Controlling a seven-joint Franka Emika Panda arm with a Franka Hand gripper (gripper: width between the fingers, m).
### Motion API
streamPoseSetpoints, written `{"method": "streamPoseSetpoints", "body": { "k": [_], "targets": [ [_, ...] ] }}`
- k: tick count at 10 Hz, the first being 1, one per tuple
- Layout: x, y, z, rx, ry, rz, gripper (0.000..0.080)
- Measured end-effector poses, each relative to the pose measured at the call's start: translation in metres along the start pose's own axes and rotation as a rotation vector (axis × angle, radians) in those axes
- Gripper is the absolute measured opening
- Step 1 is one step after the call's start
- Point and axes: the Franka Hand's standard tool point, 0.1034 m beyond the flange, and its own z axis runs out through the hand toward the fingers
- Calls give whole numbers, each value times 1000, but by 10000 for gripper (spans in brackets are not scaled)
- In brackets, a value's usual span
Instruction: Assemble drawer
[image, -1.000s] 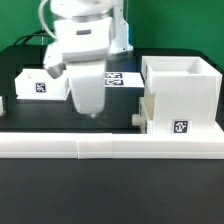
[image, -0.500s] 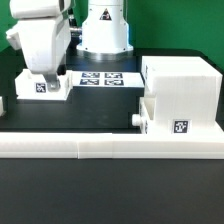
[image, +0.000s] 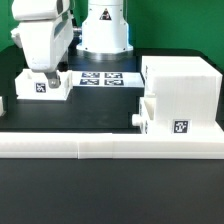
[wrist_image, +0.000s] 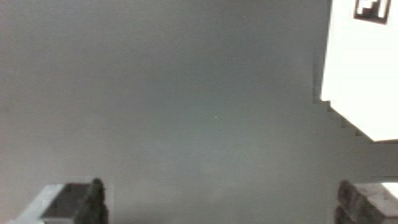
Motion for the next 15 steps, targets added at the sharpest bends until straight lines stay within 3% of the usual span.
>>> {"method": "streamPoseSetpoints", "body": {
  "k": [2,3,6,9,13,15],
  "targets": [
    [-2,0,0,-3,1,136,649],
    [-16,-3,2,-13,4,196,649],
    [-44,-39,11,-65,16,589,649],
    [-46,-49,8,-66,31,824,649],
    [-43,-49,9,-63,46,1127,649],
    [-34,-63,19,-74,50,1365,649]
  ]
}}
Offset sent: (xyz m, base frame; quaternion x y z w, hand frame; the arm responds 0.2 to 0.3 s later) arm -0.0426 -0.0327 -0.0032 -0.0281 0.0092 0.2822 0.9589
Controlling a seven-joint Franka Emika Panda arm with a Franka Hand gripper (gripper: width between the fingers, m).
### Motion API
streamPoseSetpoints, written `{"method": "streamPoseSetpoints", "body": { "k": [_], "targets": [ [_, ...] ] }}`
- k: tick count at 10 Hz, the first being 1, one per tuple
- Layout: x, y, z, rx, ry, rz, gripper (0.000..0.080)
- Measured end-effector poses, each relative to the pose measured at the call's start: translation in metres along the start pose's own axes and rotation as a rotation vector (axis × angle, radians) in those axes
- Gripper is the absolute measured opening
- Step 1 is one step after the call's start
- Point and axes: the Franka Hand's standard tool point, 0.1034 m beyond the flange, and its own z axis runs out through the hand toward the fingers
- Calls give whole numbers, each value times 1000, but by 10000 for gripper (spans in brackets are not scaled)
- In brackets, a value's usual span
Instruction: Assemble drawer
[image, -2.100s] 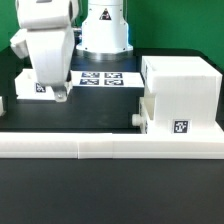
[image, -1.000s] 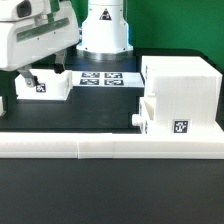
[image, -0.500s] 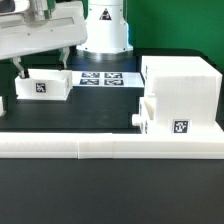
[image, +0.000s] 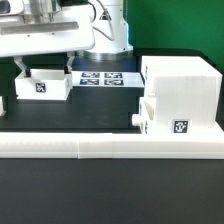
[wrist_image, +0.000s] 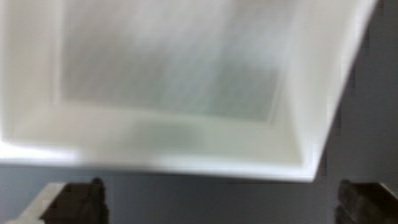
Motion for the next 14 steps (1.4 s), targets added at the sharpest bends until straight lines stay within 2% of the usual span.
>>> {"method": "streamPoseSetpoints", "body": {
  "k": [3,8,12,13,14],
  "targets": [
    [-6,-21,8,2,-7,203,649],
    [-35,-35,38,-13,-11,166,649],
    [-40,-33,42,-21,-3,133,649],
    [-41,-33,43,-22,-1,125,560],
    [-40,-33,43,-22,-1,124,424]
  ]
}}
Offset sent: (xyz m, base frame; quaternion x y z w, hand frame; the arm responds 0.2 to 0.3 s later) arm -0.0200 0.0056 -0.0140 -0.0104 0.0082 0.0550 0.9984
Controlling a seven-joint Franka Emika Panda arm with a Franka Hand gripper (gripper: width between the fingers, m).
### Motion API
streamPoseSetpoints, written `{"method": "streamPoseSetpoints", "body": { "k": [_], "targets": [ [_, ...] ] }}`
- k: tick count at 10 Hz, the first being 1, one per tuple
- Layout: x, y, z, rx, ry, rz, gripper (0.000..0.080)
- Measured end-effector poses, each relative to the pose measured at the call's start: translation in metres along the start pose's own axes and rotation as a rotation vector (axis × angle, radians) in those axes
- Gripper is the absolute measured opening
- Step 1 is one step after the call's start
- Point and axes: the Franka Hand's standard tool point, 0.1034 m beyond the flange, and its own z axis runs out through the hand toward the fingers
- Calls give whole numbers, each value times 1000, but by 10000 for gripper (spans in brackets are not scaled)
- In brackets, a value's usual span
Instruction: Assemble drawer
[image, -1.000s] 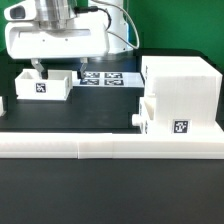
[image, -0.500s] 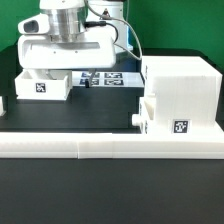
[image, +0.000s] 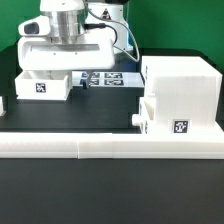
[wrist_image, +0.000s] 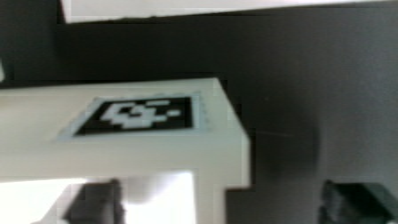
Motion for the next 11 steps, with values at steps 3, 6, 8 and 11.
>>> {"method": "streamPoseSetpoints", "body": {
  "k": [3,6,8,11],
  "targets": [
    [0,0,0,0,0,-6,94],
    [0,0,0,0,0,-8,40],
    [0,0,0,0,0,-8,40],
    [3,-3,-2,8,-14,-25,40]
  ]
}}
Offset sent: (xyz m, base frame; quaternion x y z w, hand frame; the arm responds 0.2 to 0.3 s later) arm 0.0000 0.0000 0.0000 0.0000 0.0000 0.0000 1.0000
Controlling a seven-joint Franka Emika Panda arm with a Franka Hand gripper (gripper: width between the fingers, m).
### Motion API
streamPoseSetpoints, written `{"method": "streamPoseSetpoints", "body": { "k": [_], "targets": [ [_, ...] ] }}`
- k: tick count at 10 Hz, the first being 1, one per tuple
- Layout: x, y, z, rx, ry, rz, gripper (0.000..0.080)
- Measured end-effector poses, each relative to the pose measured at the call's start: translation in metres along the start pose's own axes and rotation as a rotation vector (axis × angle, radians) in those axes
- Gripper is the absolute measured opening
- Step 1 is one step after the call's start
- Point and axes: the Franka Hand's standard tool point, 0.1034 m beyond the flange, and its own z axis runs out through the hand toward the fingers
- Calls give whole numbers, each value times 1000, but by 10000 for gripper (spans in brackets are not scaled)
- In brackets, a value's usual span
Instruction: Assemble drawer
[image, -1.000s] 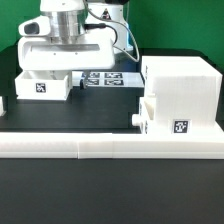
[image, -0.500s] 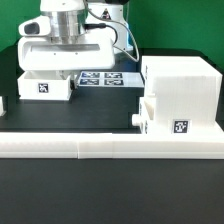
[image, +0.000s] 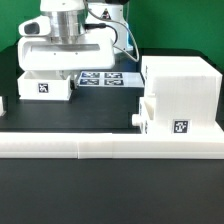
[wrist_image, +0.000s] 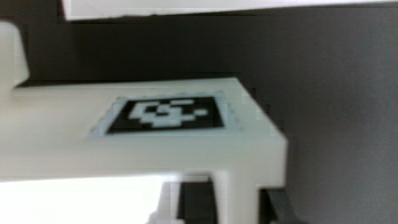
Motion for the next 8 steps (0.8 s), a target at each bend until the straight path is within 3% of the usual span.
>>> {"method": "streamPoseSetpoints", "body": {
  "k": [3,6,8],
  "targets": [
    [55,-22,-28,46,-32,-130,41],
    [95,-35,-38,76,-41,-179,41],
    [93,-35,-36,76,-40,-212,41]
  ]
}}
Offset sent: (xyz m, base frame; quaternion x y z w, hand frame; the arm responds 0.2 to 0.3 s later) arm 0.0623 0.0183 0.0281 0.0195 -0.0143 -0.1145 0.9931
